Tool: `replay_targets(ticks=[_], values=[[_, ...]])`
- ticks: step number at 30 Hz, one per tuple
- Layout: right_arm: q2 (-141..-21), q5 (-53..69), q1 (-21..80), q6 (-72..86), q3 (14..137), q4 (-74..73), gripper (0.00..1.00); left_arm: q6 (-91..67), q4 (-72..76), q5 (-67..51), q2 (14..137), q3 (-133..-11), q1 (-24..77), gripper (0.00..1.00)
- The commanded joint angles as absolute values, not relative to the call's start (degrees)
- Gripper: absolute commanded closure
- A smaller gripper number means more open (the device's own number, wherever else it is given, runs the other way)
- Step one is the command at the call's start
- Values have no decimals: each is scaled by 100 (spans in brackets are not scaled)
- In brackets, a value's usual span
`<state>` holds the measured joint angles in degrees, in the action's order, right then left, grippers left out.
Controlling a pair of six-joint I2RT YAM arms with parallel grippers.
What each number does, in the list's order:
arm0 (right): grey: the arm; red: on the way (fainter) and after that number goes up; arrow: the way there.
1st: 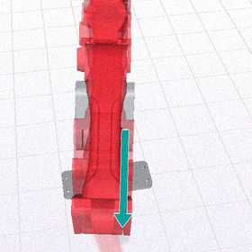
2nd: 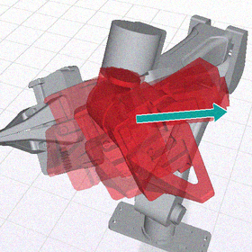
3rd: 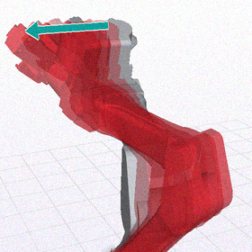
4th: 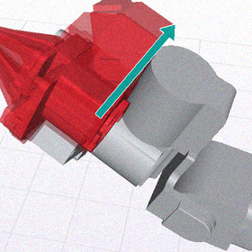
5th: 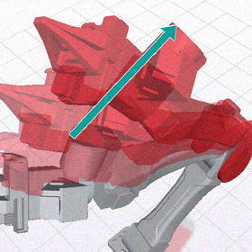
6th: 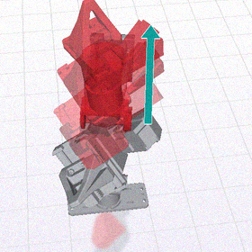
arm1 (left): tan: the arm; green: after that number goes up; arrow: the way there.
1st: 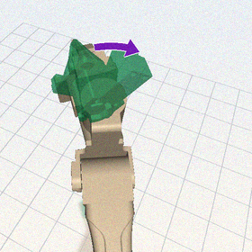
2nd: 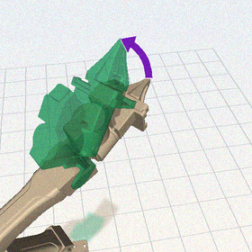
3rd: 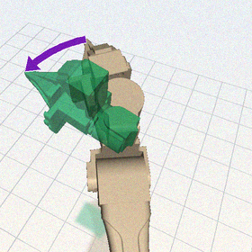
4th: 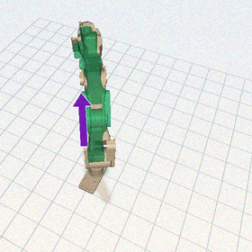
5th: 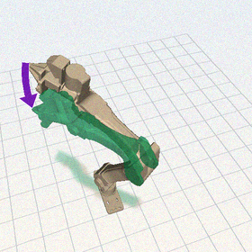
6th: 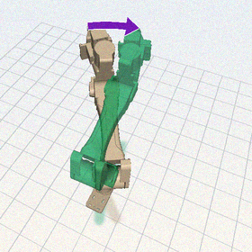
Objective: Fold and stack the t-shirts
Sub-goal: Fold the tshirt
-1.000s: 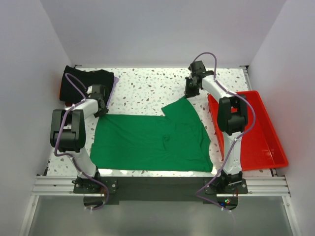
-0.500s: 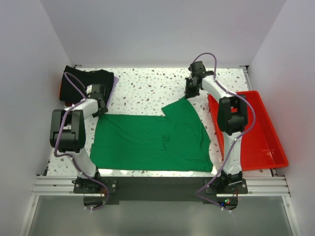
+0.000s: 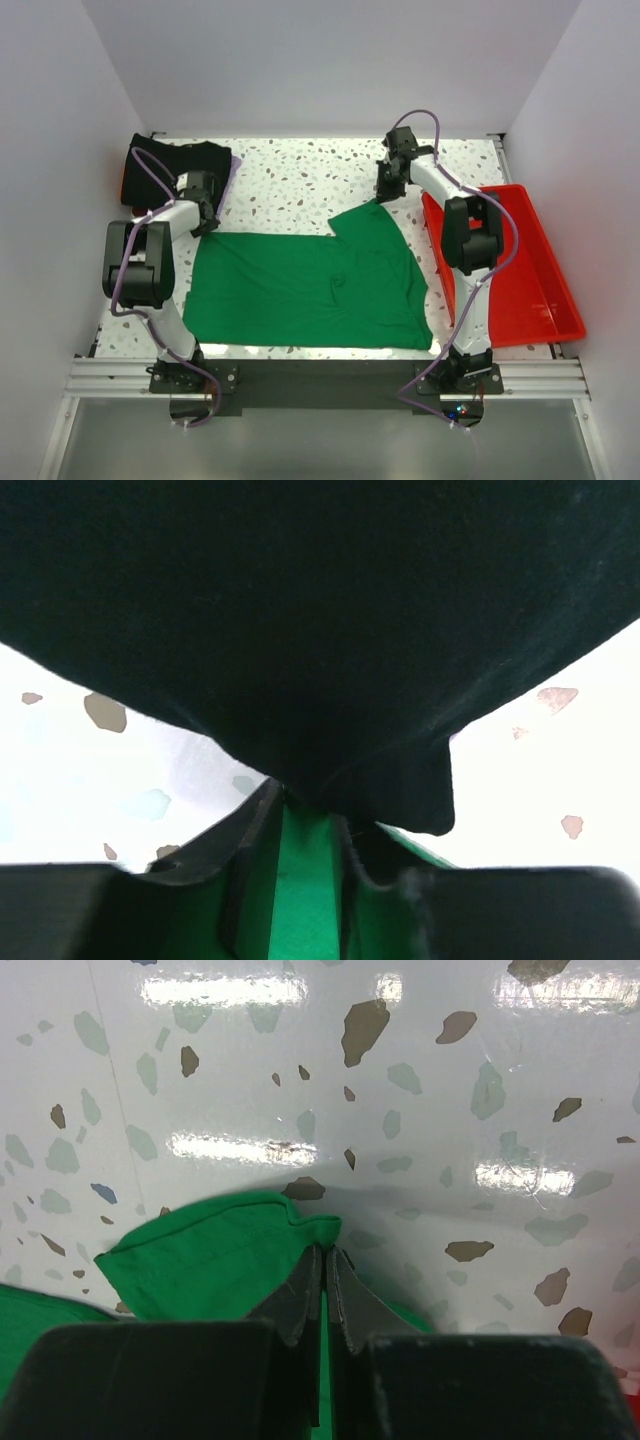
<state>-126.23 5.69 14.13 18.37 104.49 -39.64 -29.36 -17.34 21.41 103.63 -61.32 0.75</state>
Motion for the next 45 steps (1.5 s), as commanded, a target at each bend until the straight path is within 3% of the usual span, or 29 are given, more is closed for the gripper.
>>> replay_targets(ticks=[1,5,6,8,31,45], values=[[-12437,686,1424,1846,10415,-3990,100,-2953,-1573,2101,10459,-6293,26,74],[-12401,686,1433,1854,10380,-3973,100,-2918,-1565,2118,10450,-6284,35,83],[-12401,686,1424,1863,10389,-3955,100,-2909,-1556,2101,10450,-6293,35,93],[-12401,712,1424,1898,10380,-3911,100,-2892,-1547,2083,10476,-6310,35,100],[-13026,1142,1020,2356,12120,-3990,100,-2760,-1617,1626,10609,-7093,26,100],[-10567,1916,1072,2426,9019,-3032,100,-2189,-1177,1380,9580,-5968,26,100]])
